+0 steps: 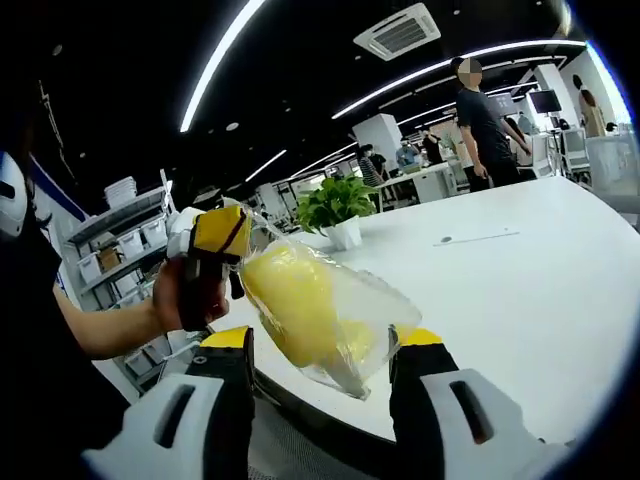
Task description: Compare the silicone blocks by pressing each to a similar depth, holding the contact briefly, and releasing to observe deformation and rebound differences across the visible hardness samples.
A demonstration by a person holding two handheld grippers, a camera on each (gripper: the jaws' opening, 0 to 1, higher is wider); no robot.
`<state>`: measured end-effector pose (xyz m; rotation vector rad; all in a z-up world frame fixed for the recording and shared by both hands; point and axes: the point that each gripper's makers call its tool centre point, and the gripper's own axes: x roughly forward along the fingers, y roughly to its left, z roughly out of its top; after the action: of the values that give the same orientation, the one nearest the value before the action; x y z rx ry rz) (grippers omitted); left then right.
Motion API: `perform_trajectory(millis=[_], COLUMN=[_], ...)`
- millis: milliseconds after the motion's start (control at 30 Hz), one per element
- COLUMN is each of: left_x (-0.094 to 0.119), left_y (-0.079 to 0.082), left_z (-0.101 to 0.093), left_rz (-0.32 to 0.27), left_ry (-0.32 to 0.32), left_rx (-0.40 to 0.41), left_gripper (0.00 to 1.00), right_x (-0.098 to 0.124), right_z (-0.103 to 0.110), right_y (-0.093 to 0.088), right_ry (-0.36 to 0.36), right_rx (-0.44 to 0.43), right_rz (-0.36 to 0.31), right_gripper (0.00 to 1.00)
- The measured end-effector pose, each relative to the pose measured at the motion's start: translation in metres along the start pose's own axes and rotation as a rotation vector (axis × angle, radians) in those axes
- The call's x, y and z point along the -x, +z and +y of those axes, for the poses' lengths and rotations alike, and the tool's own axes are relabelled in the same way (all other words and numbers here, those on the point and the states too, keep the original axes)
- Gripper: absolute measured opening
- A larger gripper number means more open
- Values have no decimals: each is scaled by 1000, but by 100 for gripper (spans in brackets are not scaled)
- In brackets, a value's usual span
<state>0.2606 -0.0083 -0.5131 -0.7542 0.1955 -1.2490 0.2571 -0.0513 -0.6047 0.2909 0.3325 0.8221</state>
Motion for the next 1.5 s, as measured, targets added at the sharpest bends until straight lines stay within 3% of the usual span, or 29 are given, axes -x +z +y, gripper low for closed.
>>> perform_trajectory(millis=[67, 333, 600, 767, 933, 1033, 1067, 1233, 1433, 1500], left_x=[1, 3, 3, 6, 6, 7, 7, 4, -10, -16], left_y=[-2, -8, -15, -17, -23, -27, -29, -44, -58, -63], left_z=[0, 4, 14, 21, 33, 48, 52, 71, 94, 97], left_rz=[11, 9, 11, 3, 5, -12, -16, -45, -74, -73], left_ry=[12, 30, 69, 90, 126, 177, 187, 224, 233, 227], left_rx=[-42, -21, -4, 19, 30, 37, 48, 115, 193, 214], left_gripper=[0, 0, 0, 0, 0, 0, 0, 0, 0, 0], right_x=[5, 19, 26, 30, 35, 38, 39, 42, 45, 46], right_z=[-14, -33, -47, -63, -75, -83, -86, -94, -103, -102], right_y=[-1, -25, -43, -51, -56, -63, -65, -59, -75, -72], right_ry=[-82, -234, -327, -425, -465, -481, -488, -524, -530, -523], right_rx=[60, 169, 156, 257, 264, 235, 188, 210, 193, 180], right_rz=[-31, 19, 3, 42, 44, 45, 34, 2, 41, 23], right_gripper=[55, 58, 64, 73, 80, 83, 82, 87, 83, 82])
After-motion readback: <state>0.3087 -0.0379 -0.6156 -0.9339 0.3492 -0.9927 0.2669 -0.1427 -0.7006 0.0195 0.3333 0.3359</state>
